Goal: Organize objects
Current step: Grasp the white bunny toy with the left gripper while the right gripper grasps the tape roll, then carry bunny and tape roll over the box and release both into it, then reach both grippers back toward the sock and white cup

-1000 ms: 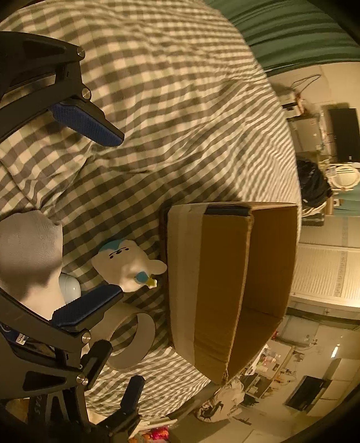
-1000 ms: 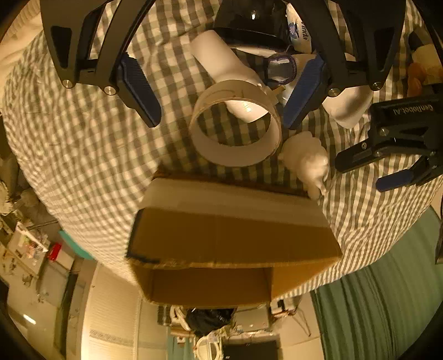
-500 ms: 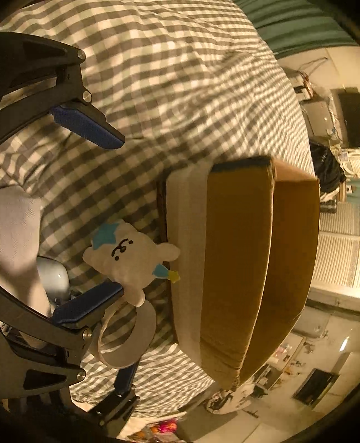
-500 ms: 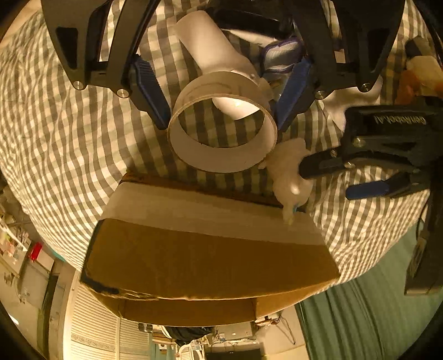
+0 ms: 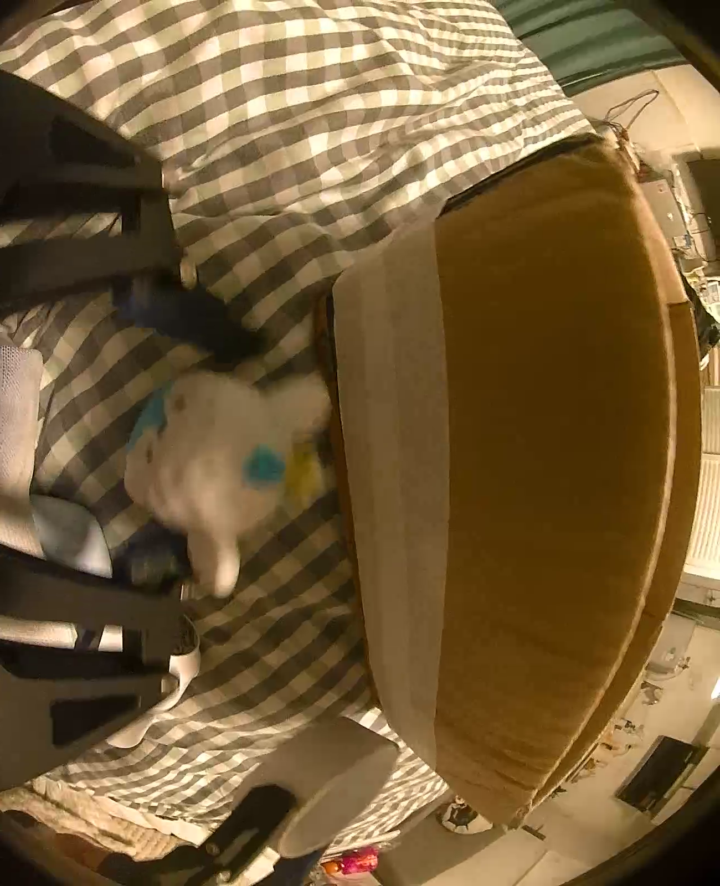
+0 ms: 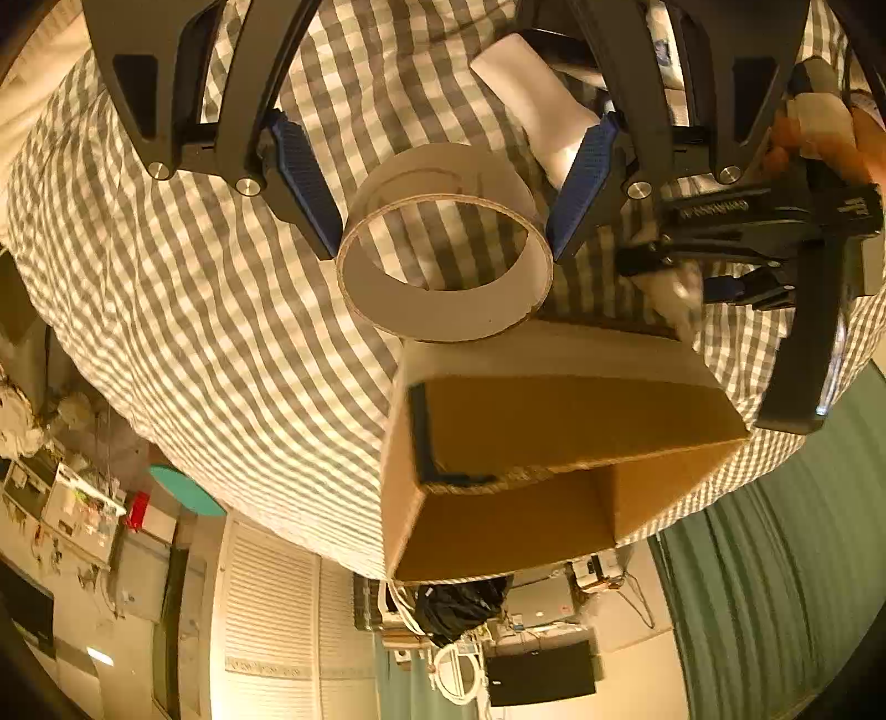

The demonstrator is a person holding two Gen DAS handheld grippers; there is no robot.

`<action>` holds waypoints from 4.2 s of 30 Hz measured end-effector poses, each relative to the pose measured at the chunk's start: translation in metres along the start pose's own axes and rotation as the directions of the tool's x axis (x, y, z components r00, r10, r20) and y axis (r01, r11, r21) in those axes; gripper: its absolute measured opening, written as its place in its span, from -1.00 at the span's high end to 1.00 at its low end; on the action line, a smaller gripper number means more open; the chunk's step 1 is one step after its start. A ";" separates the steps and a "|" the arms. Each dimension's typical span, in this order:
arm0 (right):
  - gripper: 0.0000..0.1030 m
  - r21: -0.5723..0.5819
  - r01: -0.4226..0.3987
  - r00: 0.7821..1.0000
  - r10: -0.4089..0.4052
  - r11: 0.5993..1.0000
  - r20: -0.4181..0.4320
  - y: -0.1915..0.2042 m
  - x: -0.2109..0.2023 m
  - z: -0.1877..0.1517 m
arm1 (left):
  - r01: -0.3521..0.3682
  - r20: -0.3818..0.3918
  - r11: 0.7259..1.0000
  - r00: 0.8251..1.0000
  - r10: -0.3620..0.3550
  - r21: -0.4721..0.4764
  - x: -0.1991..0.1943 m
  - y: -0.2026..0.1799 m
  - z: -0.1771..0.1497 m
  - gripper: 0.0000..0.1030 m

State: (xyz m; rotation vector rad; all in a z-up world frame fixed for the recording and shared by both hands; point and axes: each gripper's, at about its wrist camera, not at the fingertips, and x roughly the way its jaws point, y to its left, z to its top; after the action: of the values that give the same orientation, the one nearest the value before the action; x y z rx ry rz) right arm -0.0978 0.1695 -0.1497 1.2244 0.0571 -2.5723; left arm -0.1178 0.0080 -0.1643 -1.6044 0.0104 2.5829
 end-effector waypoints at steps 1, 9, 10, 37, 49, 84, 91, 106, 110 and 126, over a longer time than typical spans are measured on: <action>-0.47 0.003 -0.002 1.000 0.002 1.000 -0.009 -0.001 0.002 -0.002 | -0.007 0.003 1.000 1.000 0.007 0.005 -0.001 -0.001 -0.001 0.06; -0.47 0.009 -0.021 1.000 0.021 1.000 0.010 -0.011 -0.024 -0.009 | -0.024 0.000 1.000 1.000 0.024 -0.007 -0.021 0.002 -0.007 0.06; -0.47 0.007 -0.020 1.000 0.020 1.000 0.016 -0.010 -0.030 -0.010 | -0.027 0.006 1.000 1.000 0.027 -0.006 -0.025 0.002 -0.008 0.06; -0.47 -0.189 -0.053 0.962 0.101 0.981 0.255 0.047 -0.140 0.149 | -0.049 0.281 0.998 0.959 0.040 0.025 -0.177 0.044 0.115 0.06; -0.47 -0.168 -0.029 0.998 0.039 0.985 0.057 0.043 0.002 0.222 | 0.035 0.181 0.994 0.982 -0.053 0.101 -0.068 0.034 0.158 0.06; -0.75 -0.165 0.036 0.975 0.001 0.986 0.224 0.039 -0.180 0.160 | -0.037 0.257 0.999 0.966 0.036 0.000 -0.185 0.028 0.059 -0.64; -0.75 -0.235 0.060 0.981 -0.015 0.970 0.192 0.052 -0.185 0.092 | -0.097 0.255 0.993 0.961 0.110 -0.063 -0.174 0.037 -0.005 -0.64; -0.74 -0.216 0.059 0.998 -0.056 0.975 0.020 0.034 -0.081 -0.015 | 0.003 0.139 0.998 0.990 0.005 -0.055 -0.098 0.017 -0.089 -0.64; -0.75 -0.198 0.024 1.000 -0.025 0.980 -0.005 0.029 -0.069 -0.019 | 0.042 0.123 0.999 0.992 -0.041 -0.009 -0.097 0.004 -0.095 -0.64; -0.74 -0.168 -0.061 0.992 0.041 0.984 -0.121 0.030 -0.028 -0.037 | 0.098 -0.118 0.994 0.989 -0.092 0.041 -0.039 -0.009 -0.087 -0.61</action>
State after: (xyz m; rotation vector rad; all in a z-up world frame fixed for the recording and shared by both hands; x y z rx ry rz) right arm -0.0449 0.1532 -0.1492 1.2917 0.2629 -2.3933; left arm -0.0220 0.0084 -0.1681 -1.6933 0.0037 2.3980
